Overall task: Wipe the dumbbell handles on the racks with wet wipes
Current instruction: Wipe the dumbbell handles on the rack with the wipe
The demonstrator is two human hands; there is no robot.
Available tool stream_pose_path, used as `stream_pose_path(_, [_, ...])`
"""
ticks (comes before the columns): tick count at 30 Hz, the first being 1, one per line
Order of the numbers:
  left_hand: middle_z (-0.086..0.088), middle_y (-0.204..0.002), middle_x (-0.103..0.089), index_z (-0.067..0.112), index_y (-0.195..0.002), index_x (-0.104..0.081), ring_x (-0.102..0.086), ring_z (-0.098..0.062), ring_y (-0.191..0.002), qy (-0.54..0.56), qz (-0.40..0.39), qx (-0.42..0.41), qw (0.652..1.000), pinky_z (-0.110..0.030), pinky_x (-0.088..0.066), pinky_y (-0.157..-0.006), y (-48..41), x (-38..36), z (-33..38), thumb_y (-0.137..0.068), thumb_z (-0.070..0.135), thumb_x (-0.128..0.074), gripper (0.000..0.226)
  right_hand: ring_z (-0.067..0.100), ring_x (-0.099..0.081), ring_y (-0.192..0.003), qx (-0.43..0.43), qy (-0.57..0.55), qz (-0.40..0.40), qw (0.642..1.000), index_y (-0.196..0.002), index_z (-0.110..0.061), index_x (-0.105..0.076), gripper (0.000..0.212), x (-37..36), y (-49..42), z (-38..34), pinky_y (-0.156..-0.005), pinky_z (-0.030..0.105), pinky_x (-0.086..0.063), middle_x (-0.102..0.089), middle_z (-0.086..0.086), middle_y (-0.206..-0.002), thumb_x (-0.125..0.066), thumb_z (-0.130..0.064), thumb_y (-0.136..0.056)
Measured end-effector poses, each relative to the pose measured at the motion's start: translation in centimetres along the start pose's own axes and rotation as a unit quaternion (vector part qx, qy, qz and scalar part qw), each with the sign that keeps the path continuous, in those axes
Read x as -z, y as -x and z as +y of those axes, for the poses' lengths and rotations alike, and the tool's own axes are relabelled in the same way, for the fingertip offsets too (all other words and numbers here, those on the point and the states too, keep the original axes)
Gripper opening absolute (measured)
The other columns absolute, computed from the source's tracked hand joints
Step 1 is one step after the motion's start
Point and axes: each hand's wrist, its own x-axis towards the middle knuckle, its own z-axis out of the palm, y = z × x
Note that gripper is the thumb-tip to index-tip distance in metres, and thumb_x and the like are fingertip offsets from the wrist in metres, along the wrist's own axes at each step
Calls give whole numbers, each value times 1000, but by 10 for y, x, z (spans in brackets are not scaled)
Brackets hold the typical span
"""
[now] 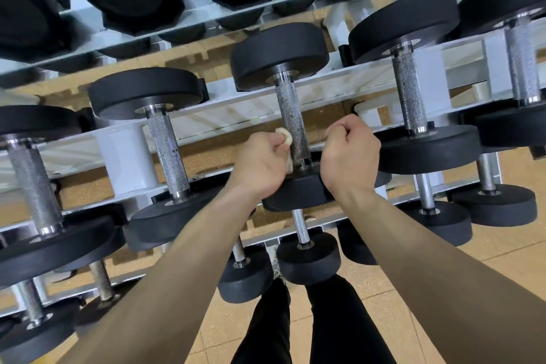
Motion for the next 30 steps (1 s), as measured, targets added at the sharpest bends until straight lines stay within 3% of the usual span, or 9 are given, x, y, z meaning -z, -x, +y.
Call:
stream_pose_path(2, [2,-68,-52,16,-72,-53,-48,-17,-69,-73,3,-22,997,-15,-30,-53,11,-1,9,-106,20,-46,36,26,-60,-69,-1,0,0,1000,-79,-14,-60,27,0,0,0,-67,45,-52,-63,3,-71,-35,-24,-84])
stream_pose_path(5, [-13,-86,-64,9,-92,-68,-62,-30,-90,-8,55,10,998,-22,-35,-71,7,1,27,-106,17,-44,29,25,-60,-70,-4,-5,0,1000,-78,-13,-60,27,0,0,1,-67,43,-52,-63,2,-72,-35,-23,-85])
stream_pose_path(8, [2,-73,-53,15,-90,-65,-53,-21,-78,67,127,31,989,-22,-34,-70,-9,2,40,-106,15,-43,27,23,-59,-73,-11,-10,3,1000,-78,-11,-60,25,0,0,1,-69,41,-52,-63,2,-74,-38,-17,-87])
stream_pose_path(14, [0,-76,-57,17,-80,-63,-53,-23,-81,-109,-7,-34,993,-28,-33,-63,17,8,18,-107,19,-46,32,22,-60,-75,-21,-16,3,1000,-79,-11,-61,24,-1,-2,2,-69,37,-50,-64,1,-77,-40,-13,-91])
stream_pose_path(16, [0,-95,-69,20,-109,-74,-60,-19,-90,-88,-33,-52,994,-26,-39,-71,27,19,24,-107,23,-47,28,21,-60,-78,-23,-16,0,1000,-80,-12,-61,24,1,-2,1,-70,34,-47,-64,0,-80,-41,-13,-93])
stream_pose_path(18, [3,-92,-74,29,-104,-78,-65,-15,-87,36,-13,-48,998,-28,-47,-77,36,26,32,-105,20,-50,30,22,-60,-85,-27,-26,-16,999,-85,-15,-62,23,2,-1,0,-74,34,-45,-64,-2,-85,-41,-15,-94])
stream_pose_path(21, [7,-80,-76,30,-78,-78,-69,-11,-78,248,26,-3,968,-32,-53,-76,46,32,36,-100,10,-54,39,17,-61,-101,-28,-76,-85,993,-102,-25,-69,32,6,0,-1,-90,37,-47,-68,-10,-100,-37,-30,-95])
stream_pose_path(25, [11,-75,-75,25,-88,-72,-69,-3,-71,340,-14,19,940,-20,-54,-61,44,28,42,-103,12,-52,28,12,-63,-115,3,-212,-245,946,-118,-32,-70,41,22,-9,7,-102,36,-48,-70,-9,-119,-43,-52,-95])
stream_pose_path(30, [6,-88,-75,23,-98,-70,-70,-11,-83,216,18,0,976,-21,-54,-75,24,20,27,-94,29,-70,7,12,-68,-103,66,-171,-308,934,-113,-30,-67,29,31,-29,26,-89,30,-53,-73,-5,-109,-71,-13,-90])
